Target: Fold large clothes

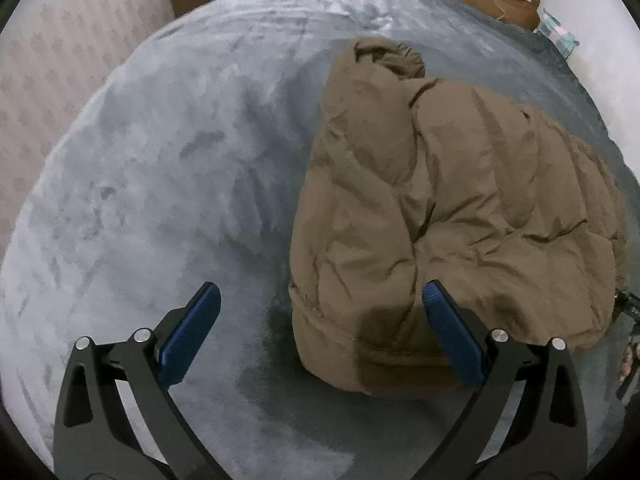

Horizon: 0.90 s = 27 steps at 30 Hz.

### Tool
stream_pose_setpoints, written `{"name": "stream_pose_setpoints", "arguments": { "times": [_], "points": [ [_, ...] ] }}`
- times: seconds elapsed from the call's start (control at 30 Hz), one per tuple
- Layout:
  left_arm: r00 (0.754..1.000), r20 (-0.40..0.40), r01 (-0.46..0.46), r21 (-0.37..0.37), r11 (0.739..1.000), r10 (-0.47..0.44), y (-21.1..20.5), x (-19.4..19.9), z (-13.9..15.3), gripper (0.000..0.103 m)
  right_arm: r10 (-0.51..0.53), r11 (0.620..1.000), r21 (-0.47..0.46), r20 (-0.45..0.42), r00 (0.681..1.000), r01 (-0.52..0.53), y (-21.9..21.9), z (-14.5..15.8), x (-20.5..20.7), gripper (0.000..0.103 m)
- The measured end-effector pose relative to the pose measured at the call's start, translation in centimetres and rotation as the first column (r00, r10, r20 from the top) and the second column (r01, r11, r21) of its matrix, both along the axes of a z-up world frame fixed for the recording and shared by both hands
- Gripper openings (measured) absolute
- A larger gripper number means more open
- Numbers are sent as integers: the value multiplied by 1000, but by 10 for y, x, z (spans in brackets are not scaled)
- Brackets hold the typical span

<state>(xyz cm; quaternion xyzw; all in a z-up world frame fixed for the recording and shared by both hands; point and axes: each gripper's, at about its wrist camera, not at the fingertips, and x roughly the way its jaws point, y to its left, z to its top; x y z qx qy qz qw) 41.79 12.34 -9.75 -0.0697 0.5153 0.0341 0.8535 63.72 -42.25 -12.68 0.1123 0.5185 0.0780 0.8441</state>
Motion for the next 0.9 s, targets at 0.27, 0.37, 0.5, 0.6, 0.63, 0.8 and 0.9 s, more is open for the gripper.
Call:
{"name": "stream_pose_setpoints", "arguments": {
  "times": [0.27,0.37,0.5,0.6,0.63,0.8,0.9],
  "points": [
    [999,-46,-5,-167,986,-2,22,10,-30,100,8,1000,1,-1,1000,-8,-11,-8,-9,70],
    [999,-48,8,-193,981,-18,21,13,-40,100,9,1000,0,2,1000,-9,-12,-10,-9,70],
    [997,-50,45,-205,978,-57,19,20,-48,100,10,1000,1,1,1000,-10,-12,-11,-9,71],
    [994,-47,81,-229,970,-94,14,32,-48,100,9,1000,2,2,1000,-9,-12,-12,-10,71],
    [993,-41,94,-239,966,-107,11,33,-48,100,9,1000,1,3,1000,-9,-11,-13,-11,71],
    [984,-19,164,-315,935,-179,0,42,-54,100,8,1000,4,4,1000,-8,-11,-15,-12,71],
    [980,-11,180,-381,907,-199,-1,47,-56,100,7,1000,8,3,1000,-7,-10,-16,-12,72]
  ]
}}
